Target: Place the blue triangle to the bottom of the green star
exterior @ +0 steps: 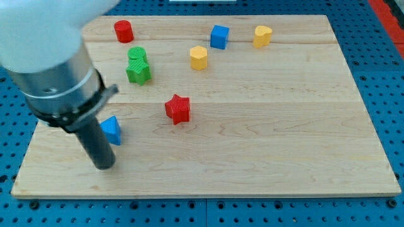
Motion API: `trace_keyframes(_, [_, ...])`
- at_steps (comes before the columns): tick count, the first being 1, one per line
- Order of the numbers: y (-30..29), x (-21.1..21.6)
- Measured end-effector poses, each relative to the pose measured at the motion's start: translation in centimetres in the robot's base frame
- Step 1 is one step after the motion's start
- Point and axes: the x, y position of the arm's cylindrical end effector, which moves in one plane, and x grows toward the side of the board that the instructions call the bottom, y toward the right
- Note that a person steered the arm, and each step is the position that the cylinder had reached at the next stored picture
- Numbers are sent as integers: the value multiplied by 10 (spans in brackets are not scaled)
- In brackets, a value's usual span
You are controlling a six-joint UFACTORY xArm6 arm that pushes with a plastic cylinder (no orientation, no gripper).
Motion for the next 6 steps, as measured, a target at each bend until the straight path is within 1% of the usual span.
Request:
trace_keyframes(1, [0, -25])
trace_keyframes(2, [4, -40])
trace_keyframes(3, [-5, -70])
trace_keyframes(4, [29, -86])
trace_keyframes(5, [37, -102])
trace_keyframes(6, [30, -123])
